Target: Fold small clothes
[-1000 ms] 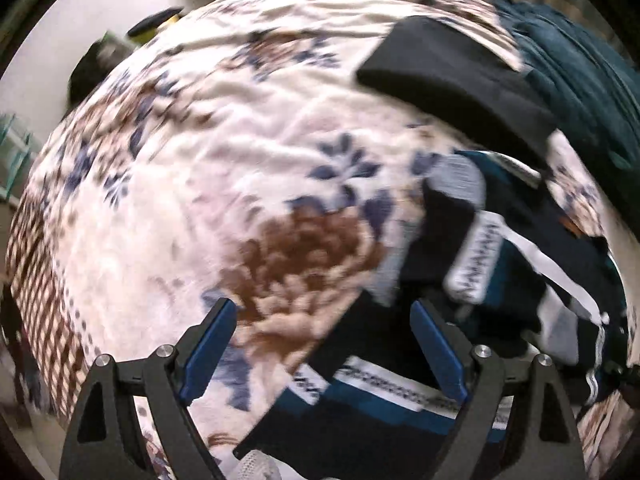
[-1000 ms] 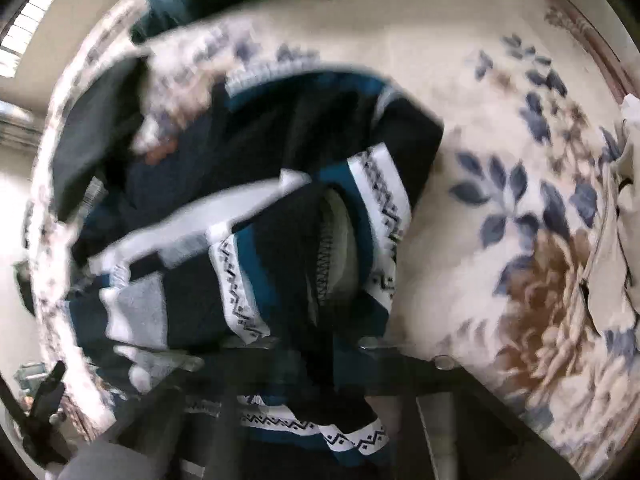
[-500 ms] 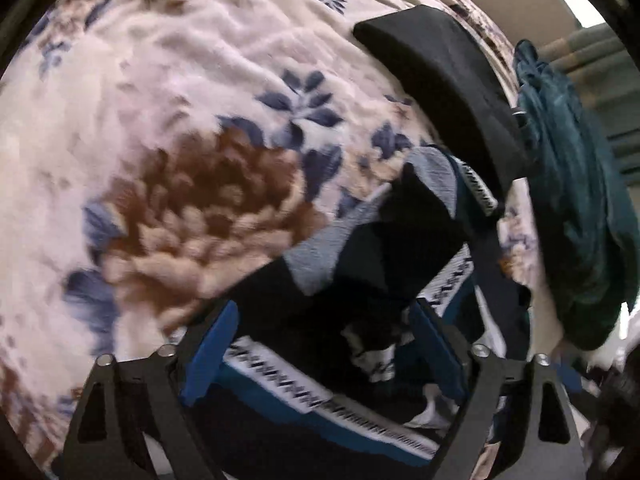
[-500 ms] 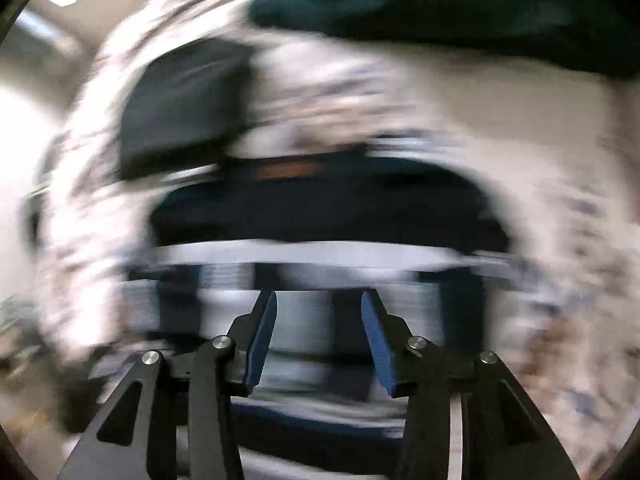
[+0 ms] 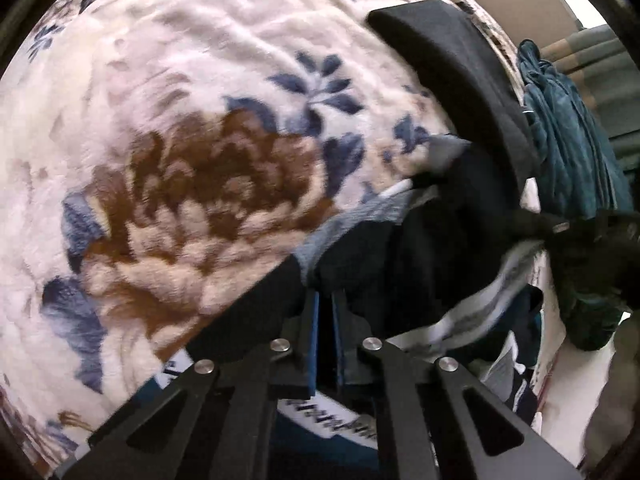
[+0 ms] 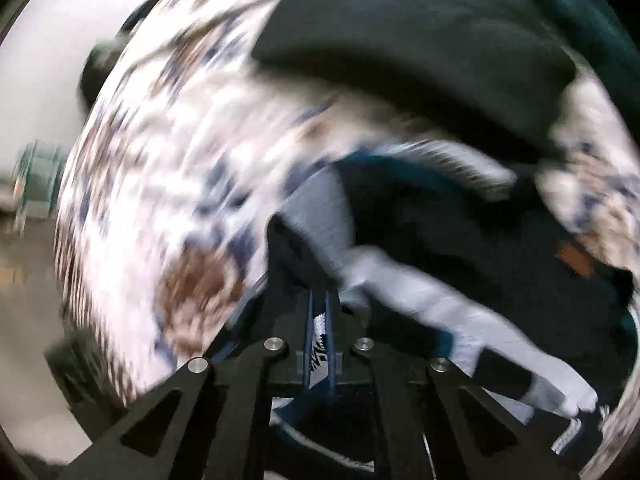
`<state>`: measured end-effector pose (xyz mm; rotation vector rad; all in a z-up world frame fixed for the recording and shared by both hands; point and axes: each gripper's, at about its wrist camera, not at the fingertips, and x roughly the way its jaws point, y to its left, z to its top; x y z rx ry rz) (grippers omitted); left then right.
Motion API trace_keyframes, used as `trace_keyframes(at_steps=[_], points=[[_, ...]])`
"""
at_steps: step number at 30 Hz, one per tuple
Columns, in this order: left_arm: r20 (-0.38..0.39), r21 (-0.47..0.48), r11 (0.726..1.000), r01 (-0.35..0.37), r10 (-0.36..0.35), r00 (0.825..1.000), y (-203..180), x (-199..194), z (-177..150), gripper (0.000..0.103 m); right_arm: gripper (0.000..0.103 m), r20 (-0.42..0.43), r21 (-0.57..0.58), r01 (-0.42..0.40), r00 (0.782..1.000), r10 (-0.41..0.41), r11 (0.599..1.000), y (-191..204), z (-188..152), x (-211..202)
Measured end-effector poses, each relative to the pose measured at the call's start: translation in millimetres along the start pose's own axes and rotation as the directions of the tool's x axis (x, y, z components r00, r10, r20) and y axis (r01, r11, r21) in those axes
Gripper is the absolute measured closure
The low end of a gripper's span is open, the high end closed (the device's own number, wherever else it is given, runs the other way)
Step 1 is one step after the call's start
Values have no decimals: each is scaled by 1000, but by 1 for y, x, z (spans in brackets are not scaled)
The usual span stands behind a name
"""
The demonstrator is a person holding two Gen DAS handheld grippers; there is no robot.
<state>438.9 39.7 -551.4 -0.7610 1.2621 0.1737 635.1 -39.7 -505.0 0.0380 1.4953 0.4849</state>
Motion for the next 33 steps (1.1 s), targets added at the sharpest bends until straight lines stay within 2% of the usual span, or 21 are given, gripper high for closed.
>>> trace_keyframes(at_steps=[3, 5, 7, 8, 9, 11, 12, 13, 15, 17, 19, 21, 23, 26, 29, 31, 33], points=[[-3, -16, 1000, -5, 5, 1000, 9, 1, 3, 99, 97, 31, 111, 20, 999, -23, 994, -41, 6, -14], [-1, -18, 1000, -15, 15, 1000, 13, -2, 6, 99, 97, -26, 178, 0, 1000, 5, 984, -66, 12, -3], [-27, -33, 999, -2, 1, 1000, 19, -4, 10, 99, 90, -24, 210, 22, 1000, -17, 977, -84, 15, -4], [-39, -49, 999, 10, -11, 999, 23, -9, 12, 98, 77, -26, 230, 1, 1000, 5, 973, -93, 15, -8], [-37, -50, 999, 18, -19, 999, 24, -15, 14, 97, 60, -19, 252, -36, 999, 42, 967, -100, 12, -13], [-15, 1, 1000, 27, -27, 1000, 16, -29, 24, 93, 41, 18, 259, -94, 996, 92, 961, -119, 2, -33], [0, 39, 999, 31, -31, 1000, 9, -35, 28, 79, 41, 17, 245, -74, 997, 72, 967, -124, -6, -39], [18, 84, 996, 32, -34, 999, -1, -38, 34, 61, 41, 13, 226, -61, 998, 60, 972, -128, -13, -43], [52, 171, 984, 40, -50, 997, -22, -37, 47, 46, 41, -43, 162, -13, 999, 20, 987, -130, -31, -38], [66, 232, 973, 16, -32, 997, -40, -26, 59, 46, 41, -116, 111, 28, 993, -15, 993, -135, -50, -24], [61, 281, 960, 1, -19, 998, -57, -10, 69, 46, 44, -190, 86, 33, 982, -16, 996, -137, -68, -5], [54, 316, 949, -9, -9, 999, -69, 3, 77, 46, 99, -160, 52, 58, 986, -49, 997, -135, -83, 4], [43, 342, 940, -13, -2, 999, -78, 12, 83, 46, 100, -106, 113, 123, 988, -111, 986, -148, -88, -3], [32, 354, 935, -10, -2, 999, -87, 22, 86, 46, 100, 2, 268, 162, 986, -169, 950, -185, -92, -29], [10, 387, 922, -22, 19, 1000, -101, 35, 86, 46, 100, -20, 307, 163, 986, -165, 938, -200, -94, -30], [-2, 408, 912, -32, 36, 999, -110, 44, 85, 46, 100, -35, 292, 175, 985, -172, 940, -202, -93, -29], [12, 452, 888, -80, 84, 996, -122, 57, 86, 46, 96, -42, 327, 136, 991, -130, 935, -210, -92, -31]])
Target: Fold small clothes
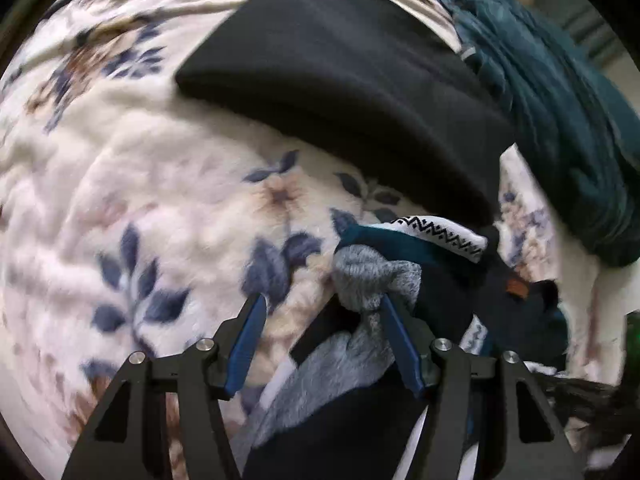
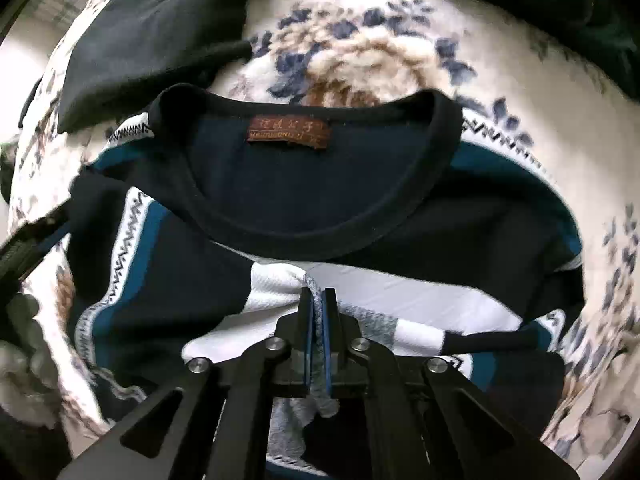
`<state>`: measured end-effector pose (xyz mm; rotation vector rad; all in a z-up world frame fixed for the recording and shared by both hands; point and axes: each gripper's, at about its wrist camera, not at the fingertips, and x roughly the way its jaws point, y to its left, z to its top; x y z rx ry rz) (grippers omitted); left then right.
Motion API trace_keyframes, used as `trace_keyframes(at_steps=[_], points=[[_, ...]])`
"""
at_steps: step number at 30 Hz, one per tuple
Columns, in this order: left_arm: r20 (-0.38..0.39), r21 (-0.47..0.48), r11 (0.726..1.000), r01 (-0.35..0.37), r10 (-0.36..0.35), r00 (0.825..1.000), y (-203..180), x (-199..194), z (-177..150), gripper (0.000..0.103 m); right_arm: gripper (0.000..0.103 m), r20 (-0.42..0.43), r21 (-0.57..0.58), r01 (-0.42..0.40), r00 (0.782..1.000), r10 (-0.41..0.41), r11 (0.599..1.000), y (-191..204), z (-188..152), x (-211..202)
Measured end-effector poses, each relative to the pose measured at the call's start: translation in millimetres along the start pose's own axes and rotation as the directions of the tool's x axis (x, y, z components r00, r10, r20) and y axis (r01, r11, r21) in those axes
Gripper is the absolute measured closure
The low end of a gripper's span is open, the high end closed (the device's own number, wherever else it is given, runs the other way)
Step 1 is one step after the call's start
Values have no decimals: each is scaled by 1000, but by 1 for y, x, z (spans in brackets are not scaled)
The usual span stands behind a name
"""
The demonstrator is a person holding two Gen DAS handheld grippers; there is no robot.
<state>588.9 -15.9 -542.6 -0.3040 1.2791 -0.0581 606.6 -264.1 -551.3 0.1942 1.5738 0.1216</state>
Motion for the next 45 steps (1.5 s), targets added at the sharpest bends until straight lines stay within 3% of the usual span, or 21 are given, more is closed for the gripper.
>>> trace_keyframes(at_steps=[1, 2, 3, 6, 8, 11, 13, 15, 16, 19, 21, 24, 27, 29, 31, 32, 33, 38, 43, 45], points=[[-5, 25, 999, -41, 41, 999, -4, 3, 4, 46, 93, -7, 18, -13, 1000, 13, 1000, -2, 1, 0], [-7, 23, 999, -43, 43, 999, -5, 2, 7, 46, 81, -17, 43, -7, 1000, 8, 999, -7, 2, -1], [5, 10, 1000, -29, 28, 1000, -3, -6, 8, 46, 68, -19, 72, 0, 1000, 2, 997, -12, 3, -5], [77, -28, 999, 46, -44, 996, 5, -47, 4, 46, 52, 19, 131, -37, 999, 35, 991, -24, -1, -27], [110, -14, 996, 85, -83, 990, -2, -70, -5, 46, 52, 62, 143, -66, 996, 57, 988, -31, -11, -45], [47, 109, 990, 86, -91, 995, -32, -61, -15, 46, 52, 81, 165, -69, 995, 56, 984, -33, -33, -53], [20, 198, 980, -16, 12, 1000, -46, -37, -23, 46, 52, 78, 194, -82, 995, 68, 978, -36, -46, -51], [18, 273, 949, -157, 158, 987, -44, -10, -29, 44, 52, 69, 230, -84, 995, 70, 970, -28, -59, -42], [13, 275, 944, -184, 188, 982, -33, -1, -31, 43, 52, 72, 250, -89, 995, 73, 964, -31, -66, -43], [-17, 203, 969, -143, 150, 989, 0, 7, -28, 40, 52, 108, 306, -41, 994, 8, 951, -50, -83, -53], [-11, 180, 971, -157, 161, 987, 6, 0, -29, 39, 52, 130, 360, -10, 991, -40, 933, -74, -94, -63], [13, 162, 976, -147, 147, 989, -4, -20, -33, 42, 52, 110, 430, 12, 992, -65, 903, -107, -105, -60], [49, 211, 971, -109, 101, 994, -29, -35, -45, 42, 49, 106, 496, -16, 993, -42, 868, -132, -111, -49], [52, 261, 956, -136, 126, 991, -41, -28, -54, 42, 43, 99, 525, -42, 995, -12, 850, -144, -111, -37], [51, 290, 937, -195, 188, 981, -43, -11, -59, 40, 45, 93, 548, -87, 995, 44, 832, -148, -110, -25], [51, 303, 924, -232, 228, 972, -44, 0, -59, 39, 62, 99, 537, -107, 993, 63, 837, -144, -110, -23], [43, 296, 926, -234, 231, 972, -38, 6, -58, 39, 90, 100, 524, -86, 994, 40, 847, -139, -109, -24], [50, 250, 942, -223, 218, 975, -9, 0, -58, 32, 94, 148, 430, 22, 984, -94, 902, -107, -112, -59], [72, 245, 938, -247, 237, 969, 1, -11, -57, 32, 94, 288, 421, -88, 957, -41, 903, -104, -116, -106], [68, 218, 943, -250, 241, 968, 12, -14, -52, 32, 94, 308, 413, -105, 951, -30, 905, -106, -109, -112]])
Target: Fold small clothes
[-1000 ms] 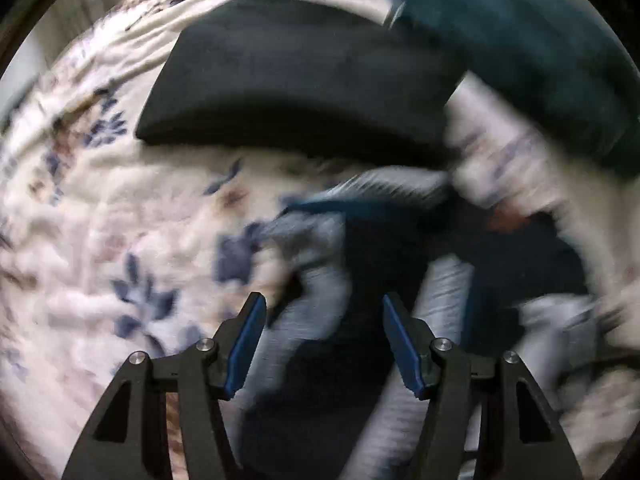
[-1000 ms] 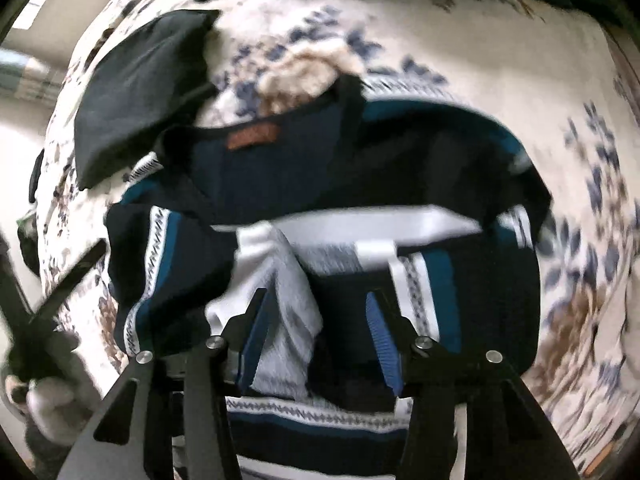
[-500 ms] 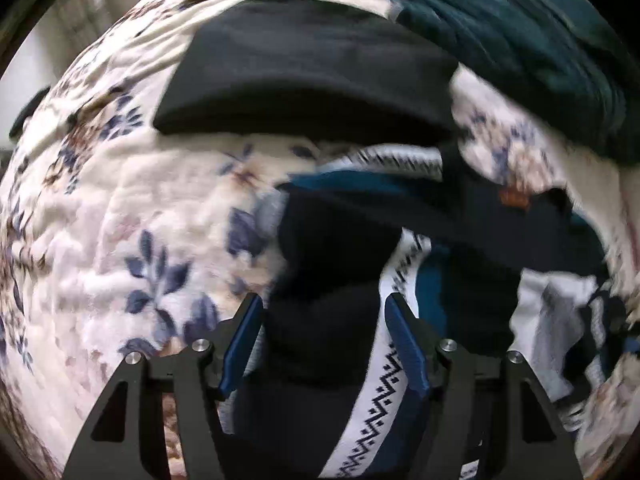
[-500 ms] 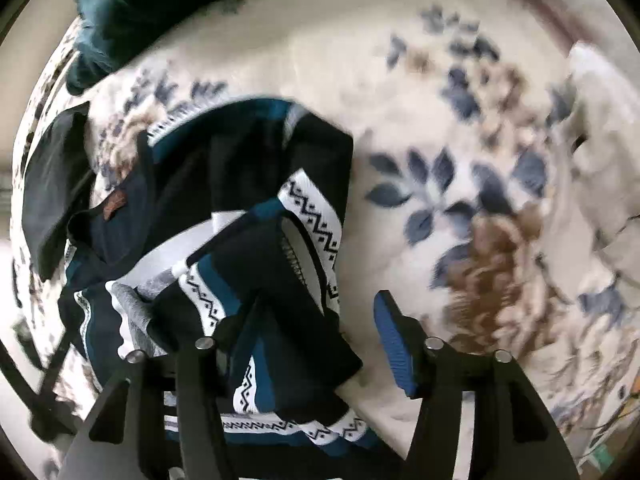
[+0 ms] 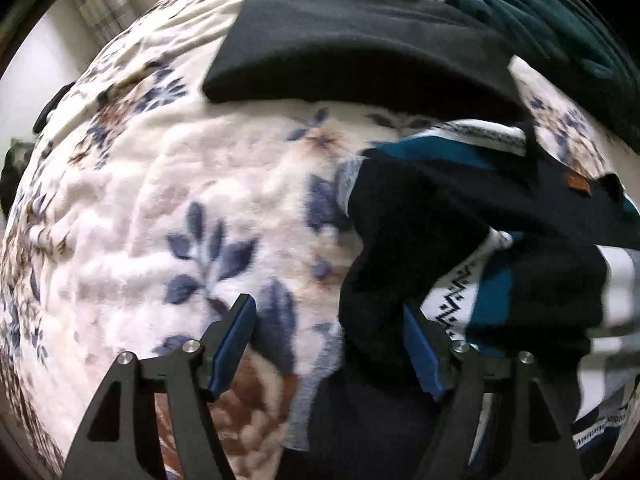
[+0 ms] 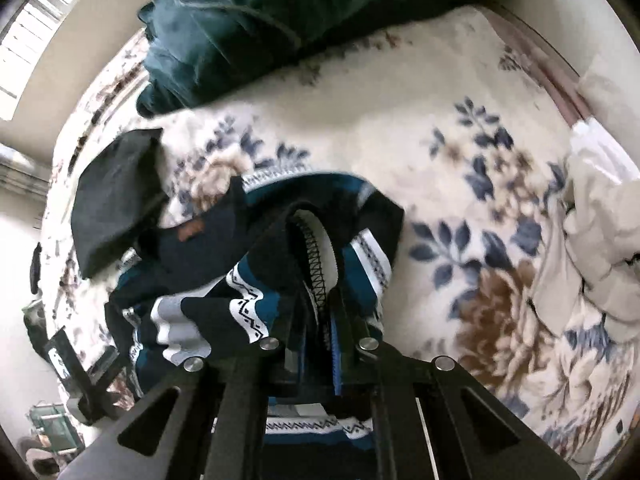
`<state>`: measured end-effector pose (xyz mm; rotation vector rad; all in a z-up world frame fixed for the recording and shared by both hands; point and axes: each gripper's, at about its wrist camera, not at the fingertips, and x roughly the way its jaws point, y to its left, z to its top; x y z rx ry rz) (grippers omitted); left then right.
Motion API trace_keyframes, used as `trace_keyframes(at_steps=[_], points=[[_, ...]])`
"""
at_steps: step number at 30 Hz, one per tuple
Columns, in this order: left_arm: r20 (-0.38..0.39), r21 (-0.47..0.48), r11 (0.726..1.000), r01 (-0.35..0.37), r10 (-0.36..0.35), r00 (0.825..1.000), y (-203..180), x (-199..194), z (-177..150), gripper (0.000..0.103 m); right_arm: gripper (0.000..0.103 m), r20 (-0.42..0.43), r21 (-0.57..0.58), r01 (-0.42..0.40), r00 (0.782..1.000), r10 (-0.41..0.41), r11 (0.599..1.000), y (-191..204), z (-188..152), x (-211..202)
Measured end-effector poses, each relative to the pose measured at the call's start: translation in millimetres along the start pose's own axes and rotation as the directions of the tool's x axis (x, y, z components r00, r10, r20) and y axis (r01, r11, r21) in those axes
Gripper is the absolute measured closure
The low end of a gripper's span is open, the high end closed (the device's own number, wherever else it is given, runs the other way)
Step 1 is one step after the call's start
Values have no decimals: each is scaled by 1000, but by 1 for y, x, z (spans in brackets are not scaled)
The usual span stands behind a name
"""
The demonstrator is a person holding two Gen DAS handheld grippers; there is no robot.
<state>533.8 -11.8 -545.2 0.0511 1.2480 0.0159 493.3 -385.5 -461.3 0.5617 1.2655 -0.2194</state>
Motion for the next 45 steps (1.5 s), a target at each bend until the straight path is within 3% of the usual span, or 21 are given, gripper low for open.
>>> trace_keyframes(at_steps=[2, 4, 6, 7, 9, 12, 15, 16, 20, 23, 24, 26, 27, 28, 32, 34, 37, 38, 39, 43, 45], points=[[-19, -38, 999, 14, -15, 1000, 14, -4, 2, 32, 94, -39, 13, 1, 999, 0, 1000, -2, 8, 17], [-27, -54, 998, 28, -29, 999, 14, -10, 3, 32, 90, -171, -1, 63, 983, -63, 998, -8, 12, 54], [-18, -62, 998, 34, -35, 999, 16, -25, 8, 33, 86, -179, 28, 128, 976, -121, 991, -17, 9, 63], [-6, -65, 997, 52, -52, 999, 17, -35, 6, 33, 82, -158, 51, 118, 981, -108, 992, -20, 5, 57], [18, -72, 996, 59, -58, 998, 17, -56, 0, 33, 58, -120, 79, 79, 990, -69, 994, -21, -5, 42], [18, -164, 976, 142, -141, 990, 18, -80, -19, 33, 57, -111, 174, -28, 993, 48, 984, -25, -32, 31], [-36, -334, 901, 276, -305, 952, 3, -74, -41, 33, 57, -186, 331, -180, 950, 251, 926, -25, -64, 55], [-57, -394, 861, 323, -373, 926, -2, -66, -51, 34, 57, -191, 359, -191, 943, 273, 913, -25, -69, 62], [-91, -531, 759, 376, -492, 866, -28, -34, -68, 35, 57, -137, 462, -200, 946, 293, 864, -28, -82, 82], [-58, -642, 673, 366, -520, 852, -29, -7, -72, 37, 63, -62, 504, -242, 947, 314, 829, -32, -80, 89], [-37, -660, 657, 363, -512, 858, -27, -3, -72, 41, 83, -38, 508, -248, 950, 309, 825, -33, -79, 89], [-13, -647, 679, 347, -465, 885, -25, -6, -67, 78, 98, -37, 504, -222, 960, 278, 835, -34, -76, 89], [-5, -624, 696, 355, -458, 889, -26, -10, -64, 89, 99, -34, 496, -224, 960, 276, 839, -32, -74, 88], [3, -602, 712, 361, -450, 893, -26, -15, -61, 92, 99, -34, 479, -219, 963, 268, 850, -30, -71, 84], [25, -500, 782, 371, -415, 909, -26, -39, -59, 92, 99, -46, 410, -191, 972, 229, 892, -27, -69, 57], [-17, -463, 816, 347, -399, 917, -29, -31, -62, 88, 99, -124, 351, -137, 974, 190, 926, -28, -67, 56], [-103, -468, 818, 336, -428, 898, -27, -13, -66, 80, 94, -247, 290, -41, 962, 116, 956, -34, -63, 67], [-107, -463, 823, 330, -421, 901, -25, -16, -66, 77, 83, -260, 269, -10, 962, 83, 963, -36, -60, 65], [-105, -454, 828, 329, -416, 903, -23, -22, -67, 74, 71, -246, 257, -2, 967, 67, 966, -37, -57, 60], [-106, -403, 872, 276, -344, 933, -14, -53, -69, 60, 65, -129, 140, 62, 991, -43, 988, -26, -37, 27], [-59, -403, 879, 255, -303, 951, -1, -69, -70, 59, 51, -114, 49, 17, 993, -12, 999, 0, -27, 23]])
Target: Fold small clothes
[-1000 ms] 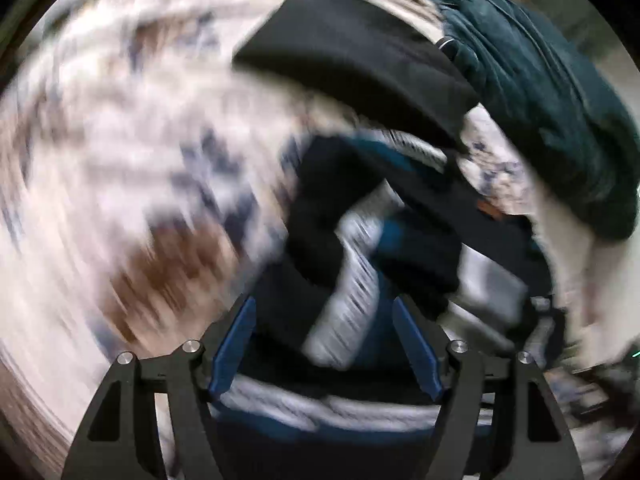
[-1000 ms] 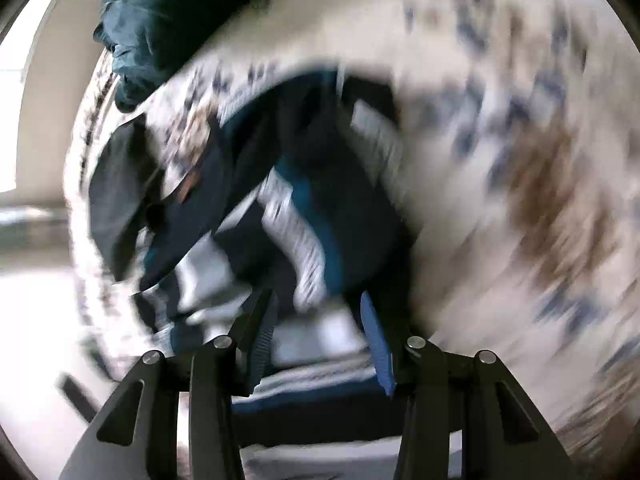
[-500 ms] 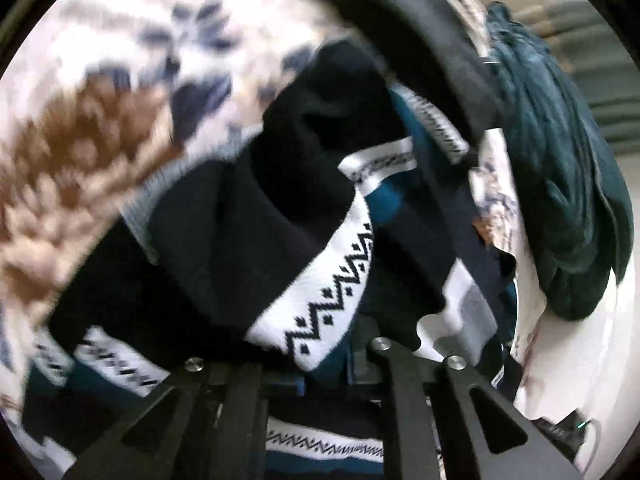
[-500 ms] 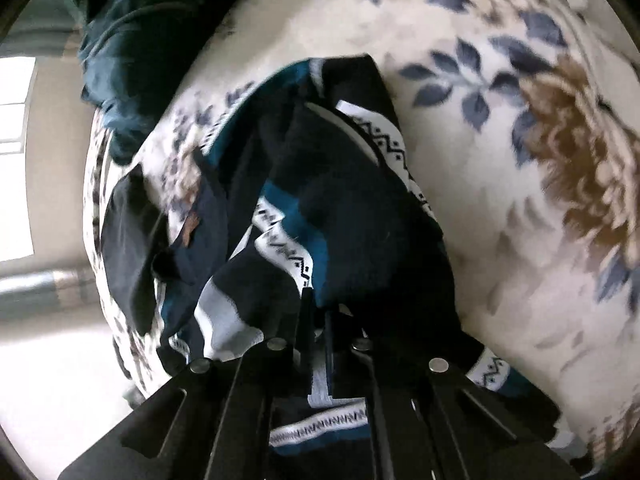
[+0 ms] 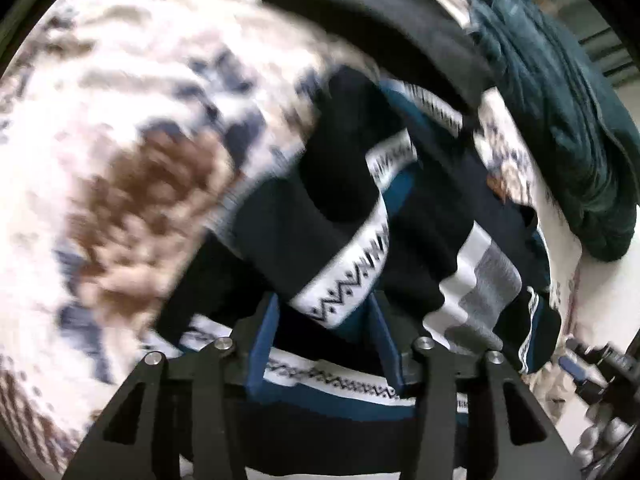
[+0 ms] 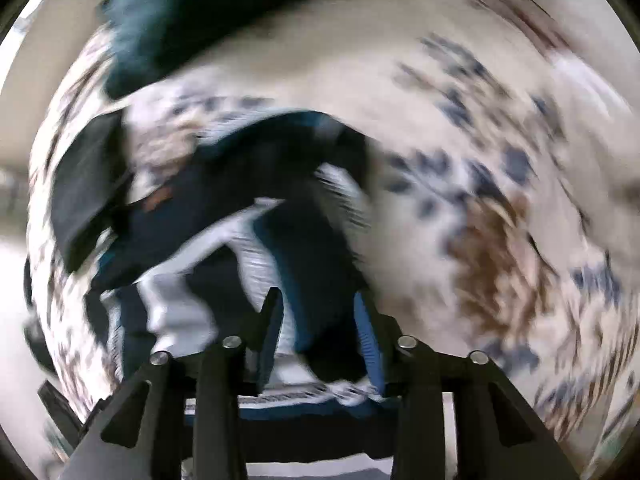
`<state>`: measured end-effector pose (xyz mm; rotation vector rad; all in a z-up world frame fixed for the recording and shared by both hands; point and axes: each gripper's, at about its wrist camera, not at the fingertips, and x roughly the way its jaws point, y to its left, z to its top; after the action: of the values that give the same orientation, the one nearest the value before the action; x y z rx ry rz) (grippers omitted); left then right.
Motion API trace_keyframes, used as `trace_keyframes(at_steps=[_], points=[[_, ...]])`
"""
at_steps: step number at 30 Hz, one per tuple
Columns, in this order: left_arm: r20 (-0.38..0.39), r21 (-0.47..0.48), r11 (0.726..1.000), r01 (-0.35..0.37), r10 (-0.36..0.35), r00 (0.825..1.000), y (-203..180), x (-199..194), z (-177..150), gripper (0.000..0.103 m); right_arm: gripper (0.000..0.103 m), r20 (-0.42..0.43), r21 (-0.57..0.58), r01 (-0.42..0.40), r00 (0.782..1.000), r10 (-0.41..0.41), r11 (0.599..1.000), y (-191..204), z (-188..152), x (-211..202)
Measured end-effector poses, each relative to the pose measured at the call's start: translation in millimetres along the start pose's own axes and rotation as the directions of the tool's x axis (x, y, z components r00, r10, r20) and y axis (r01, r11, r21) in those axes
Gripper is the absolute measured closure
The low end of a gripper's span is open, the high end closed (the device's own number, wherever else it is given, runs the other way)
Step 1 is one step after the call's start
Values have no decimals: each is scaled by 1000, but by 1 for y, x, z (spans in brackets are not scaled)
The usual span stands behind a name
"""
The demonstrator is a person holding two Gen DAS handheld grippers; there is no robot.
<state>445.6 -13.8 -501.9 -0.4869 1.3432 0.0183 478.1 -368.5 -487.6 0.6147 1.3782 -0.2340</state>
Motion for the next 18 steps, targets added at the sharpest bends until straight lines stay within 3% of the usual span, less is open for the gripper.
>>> trace_keyframes(at_steps=[3, 7, 11, 15, 16, 17, 18], points=[[71, -3, 999, -48, 48, 996, 10, -11, 10, 59, 45, -69, -164, -125, 991, 115, 978, 66, 8, 14], [91, -32, 996, -83, 86, 992, 29, 4, 28, 59, 45, -203, -375, -246, 963, 180, 894, 177, 16, 59], [43, -50, 994, -102, 104, 994, 49, 30, 31, 59, 45, -308, -534, -309, 938, 159, 787, 287, 11, 108], [45, -43, 995, -89, 90, 995, 58, 42, 28, 59, 46, -354, -637, -300, 932, 77, 710, 364, -2, 153], [48, -37, 995, -90, 91, 995, 58, 43, 27, 59, 47, -341, -668, -272, 939, 39, 693, 378, -5, 162], [50, -30, 995, -91, 92, 994, 58, 44, 26, 59, 63, -331, -691, -254, 943, 16, 677, 387, -8, 169], [54, -27, 996, -88, 89, 995, 59, 43, 26, 59, 95, -323, -703, -251, 946, 16, 665, 393, -11, 172]])
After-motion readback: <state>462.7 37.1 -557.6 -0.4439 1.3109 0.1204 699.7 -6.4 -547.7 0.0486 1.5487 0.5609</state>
